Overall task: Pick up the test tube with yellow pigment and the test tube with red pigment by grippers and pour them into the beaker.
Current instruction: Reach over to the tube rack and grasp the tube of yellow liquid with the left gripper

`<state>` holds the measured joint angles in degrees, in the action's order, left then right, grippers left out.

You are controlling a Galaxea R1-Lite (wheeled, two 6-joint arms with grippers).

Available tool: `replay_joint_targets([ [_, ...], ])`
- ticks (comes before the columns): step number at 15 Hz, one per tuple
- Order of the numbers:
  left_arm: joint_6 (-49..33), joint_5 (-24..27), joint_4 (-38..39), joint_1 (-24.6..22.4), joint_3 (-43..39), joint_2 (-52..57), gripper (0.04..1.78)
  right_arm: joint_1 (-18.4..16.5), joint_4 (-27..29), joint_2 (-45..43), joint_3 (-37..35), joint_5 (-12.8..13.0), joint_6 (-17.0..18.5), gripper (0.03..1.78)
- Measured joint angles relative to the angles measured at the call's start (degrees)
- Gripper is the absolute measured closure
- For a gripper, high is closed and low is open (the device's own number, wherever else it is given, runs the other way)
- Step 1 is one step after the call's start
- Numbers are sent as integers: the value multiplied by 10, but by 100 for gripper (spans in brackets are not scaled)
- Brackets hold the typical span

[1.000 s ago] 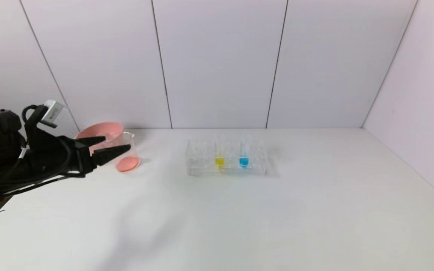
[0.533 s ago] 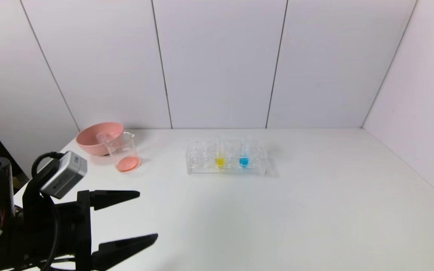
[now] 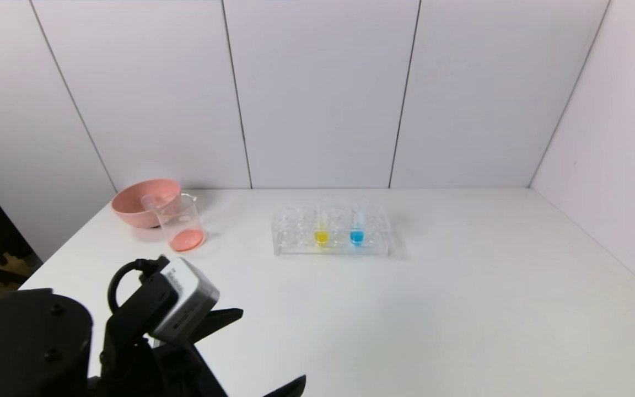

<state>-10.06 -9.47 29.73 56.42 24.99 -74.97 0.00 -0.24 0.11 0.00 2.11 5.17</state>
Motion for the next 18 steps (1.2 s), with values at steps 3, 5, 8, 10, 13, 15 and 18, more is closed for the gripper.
replay_joint_targets([
  [3,-8,-133,97,27,30,-123,6,0,0,0,0,0,0,10],
  [5,-8,-225,178,36,64,-219,6,0,0,0,0,0,0,10],
  [8,-9,-335,253,42,153,-329,6,0,0,0,0,0,0,10],
  [10,-2,-377,261,42,213,-381,6,0,0,0,0,0,0,10],
  [13,22,-393,264,20,278,-435,6,0,0,0,0,0,0,10],
  [15,25,-392,265,-4,310,-460,6,0,0,0,0,0,0,10],
  [18,40,-380,274,-43,354,-492,6,0,0,0,0,0,0,10],
])
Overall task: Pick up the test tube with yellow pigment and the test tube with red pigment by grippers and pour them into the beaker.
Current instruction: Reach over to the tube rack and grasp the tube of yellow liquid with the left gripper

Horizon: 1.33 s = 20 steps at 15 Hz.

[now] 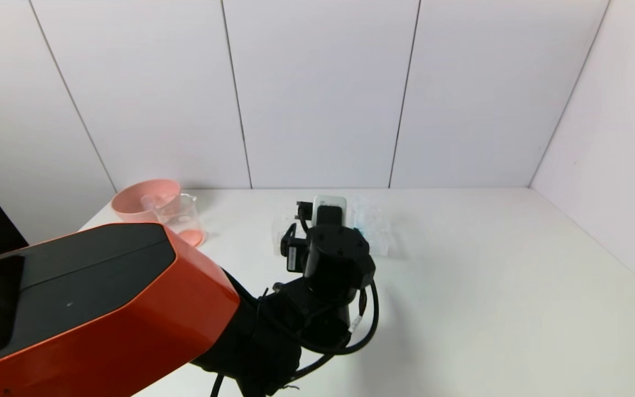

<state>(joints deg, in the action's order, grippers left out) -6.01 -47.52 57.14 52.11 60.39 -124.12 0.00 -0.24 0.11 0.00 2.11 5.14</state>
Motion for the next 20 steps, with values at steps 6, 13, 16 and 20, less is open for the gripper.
replay_joint_targets([
  [6,30,70,7,-54,73,-33,6,0,0,0,0,0,0,10],
  [13,38,76,6,-76,122,-76,6,0,0,0,0,0,0,10],
  [16,39,81,5,-78,131,-84,6,0,0,0,0,0,0,10],
  [20,50,81,7,-82,143,-92,6,0,0,0,0,0,0,10],
])
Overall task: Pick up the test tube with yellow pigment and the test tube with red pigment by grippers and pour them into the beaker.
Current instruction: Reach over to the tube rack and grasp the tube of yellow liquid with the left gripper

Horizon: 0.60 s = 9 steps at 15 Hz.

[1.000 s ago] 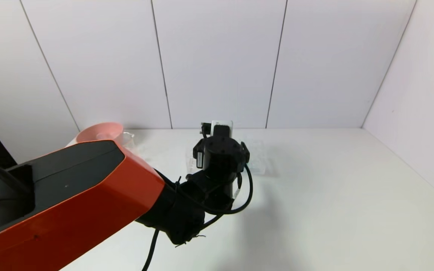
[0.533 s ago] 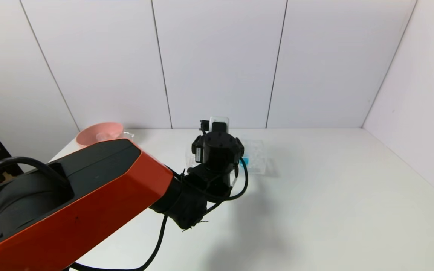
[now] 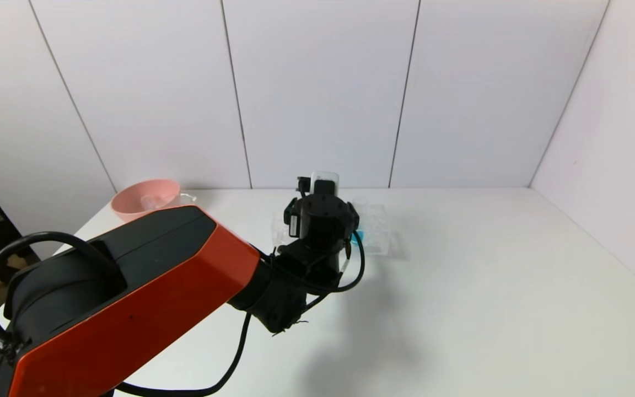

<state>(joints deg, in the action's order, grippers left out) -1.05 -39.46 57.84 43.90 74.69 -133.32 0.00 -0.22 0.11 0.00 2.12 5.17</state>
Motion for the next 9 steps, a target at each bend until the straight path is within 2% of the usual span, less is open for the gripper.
replay_joint_targets([
  [2,0,0,0,-2,3,-3,7,0,0,0,0,0,0,10],
  [4,0,2,1,-1,4,-6,18,0,0,0,0,0,0,10],
  [7,0,3,1,-2,5,-10,53,0,0,0,0,0,0,10],
  [9,0,4,2,-1,6,-12,90,0,0,0,0,0,0,10],
])
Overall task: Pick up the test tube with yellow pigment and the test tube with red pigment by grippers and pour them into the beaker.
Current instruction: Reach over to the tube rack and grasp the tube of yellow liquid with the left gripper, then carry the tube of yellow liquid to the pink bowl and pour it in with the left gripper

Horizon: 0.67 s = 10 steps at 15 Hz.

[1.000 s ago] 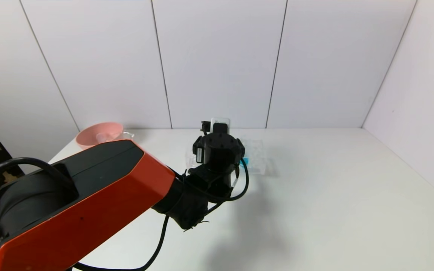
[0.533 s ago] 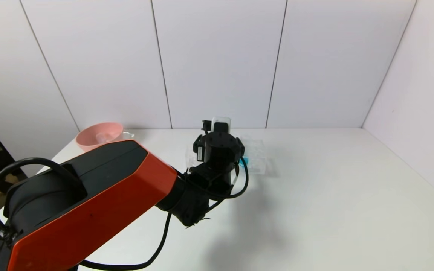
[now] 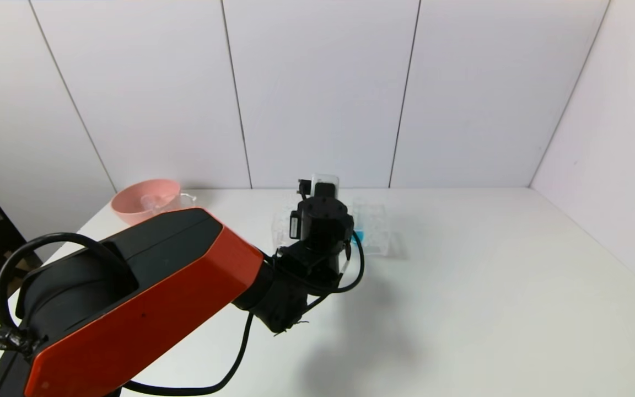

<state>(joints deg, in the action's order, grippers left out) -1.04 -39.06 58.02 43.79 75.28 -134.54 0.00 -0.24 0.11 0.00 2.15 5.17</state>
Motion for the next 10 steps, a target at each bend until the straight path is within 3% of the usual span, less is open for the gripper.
replay_joint_targets([
  [2,0,0,0,0,2,-1,127,0,0,0,0,0,0,10],
  [3,0,1,0,-1,3,-1,135,0,0,0,0,0,0,10],
  [10,2,0,-1,0,7,1,138,0,0,0,0,0,0,10],
])
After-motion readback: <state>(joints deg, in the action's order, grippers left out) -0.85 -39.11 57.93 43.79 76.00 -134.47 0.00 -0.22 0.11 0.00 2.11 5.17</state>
